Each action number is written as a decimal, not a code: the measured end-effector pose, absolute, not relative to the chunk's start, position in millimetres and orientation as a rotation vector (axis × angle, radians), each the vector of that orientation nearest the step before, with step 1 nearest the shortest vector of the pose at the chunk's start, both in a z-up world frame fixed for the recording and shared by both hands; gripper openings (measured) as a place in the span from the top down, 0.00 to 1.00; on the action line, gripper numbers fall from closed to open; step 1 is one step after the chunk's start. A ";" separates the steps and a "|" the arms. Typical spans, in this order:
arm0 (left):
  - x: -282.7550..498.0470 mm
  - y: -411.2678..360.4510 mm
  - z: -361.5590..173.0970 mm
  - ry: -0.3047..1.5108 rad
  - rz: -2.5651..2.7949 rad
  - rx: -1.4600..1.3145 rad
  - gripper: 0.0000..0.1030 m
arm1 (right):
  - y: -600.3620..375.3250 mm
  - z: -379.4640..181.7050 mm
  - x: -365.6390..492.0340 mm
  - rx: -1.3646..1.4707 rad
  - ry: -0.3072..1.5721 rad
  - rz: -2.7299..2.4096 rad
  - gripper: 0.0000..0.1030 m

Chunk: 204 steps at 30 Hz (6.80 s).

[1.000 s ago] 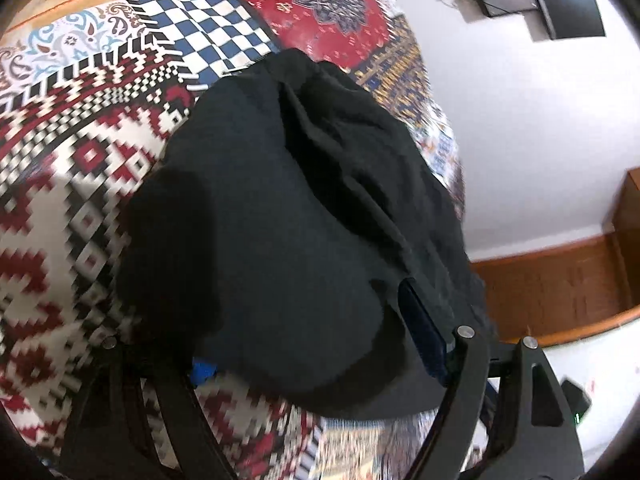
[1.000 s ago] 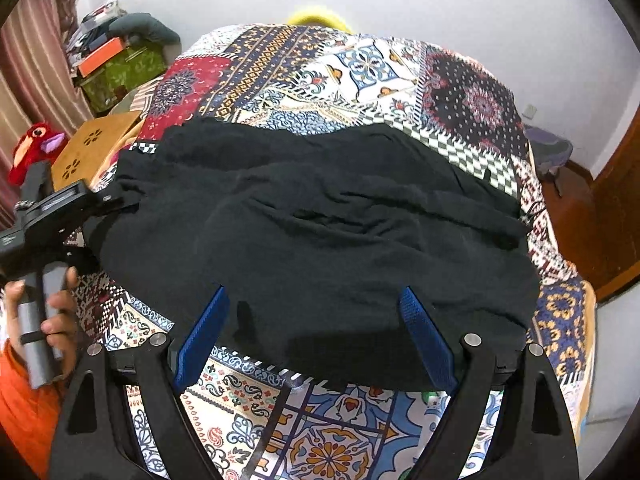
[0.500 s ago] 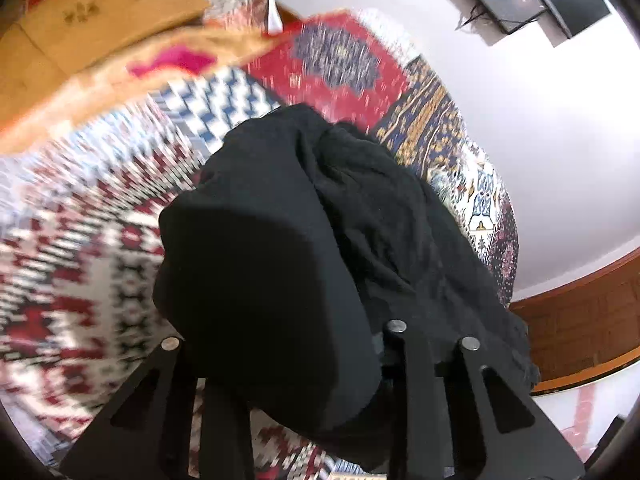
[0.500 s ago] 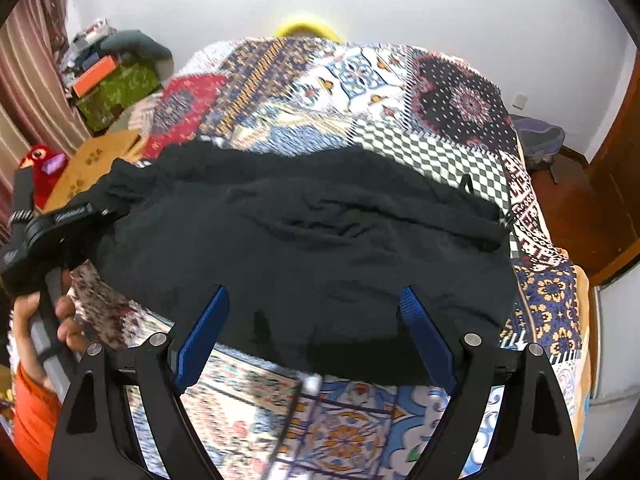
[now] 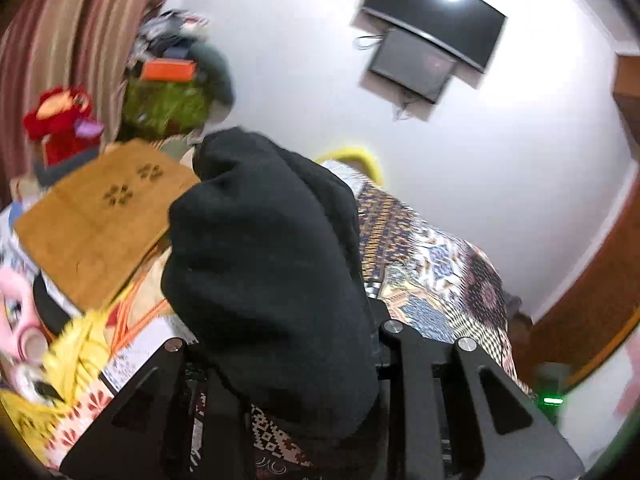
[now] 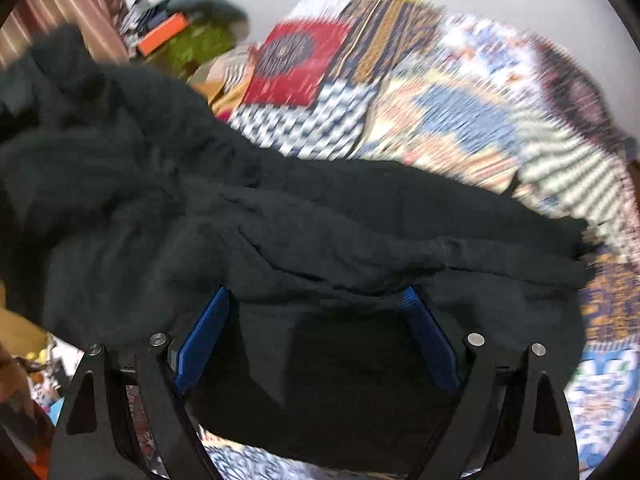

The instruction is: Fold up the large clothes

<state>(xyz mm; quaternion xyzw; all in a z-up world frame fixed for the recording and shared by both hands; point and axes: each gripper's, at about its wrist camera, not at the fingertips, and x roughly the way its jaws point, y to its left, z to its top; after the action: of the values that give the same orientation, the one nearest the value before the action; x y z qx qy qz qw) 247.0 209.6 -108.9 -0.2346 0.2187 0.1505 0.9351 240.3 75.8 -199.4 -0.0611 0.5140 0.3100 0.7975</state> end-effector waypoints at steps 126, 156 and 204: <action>280.6 165.1 -170.2 0.973 -0.325 -0.706 0.25 | -74.8 -156.1 288.0 0.278 1.109 0.686 0.70; 392.6 380.2 -228.6 1.058 -0.070 -0.635 0.24 | 131.7 -239.8 366.3 0.121 1.141 0.716 0.70; -12.6 125.9 57.3 0.065 0.180 -0.036 0.19 | 2.1 39.0 -4.4 0.069 0.134 0.728 0.43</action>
<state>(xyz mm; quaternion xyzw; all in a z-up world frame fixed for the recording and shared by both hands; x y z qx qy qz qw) -12.6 125.9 57.3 -0.0182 0.0326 0.0901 0.9952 -4.4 2.1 39.0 0.0339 0.0654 0.3557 0.9317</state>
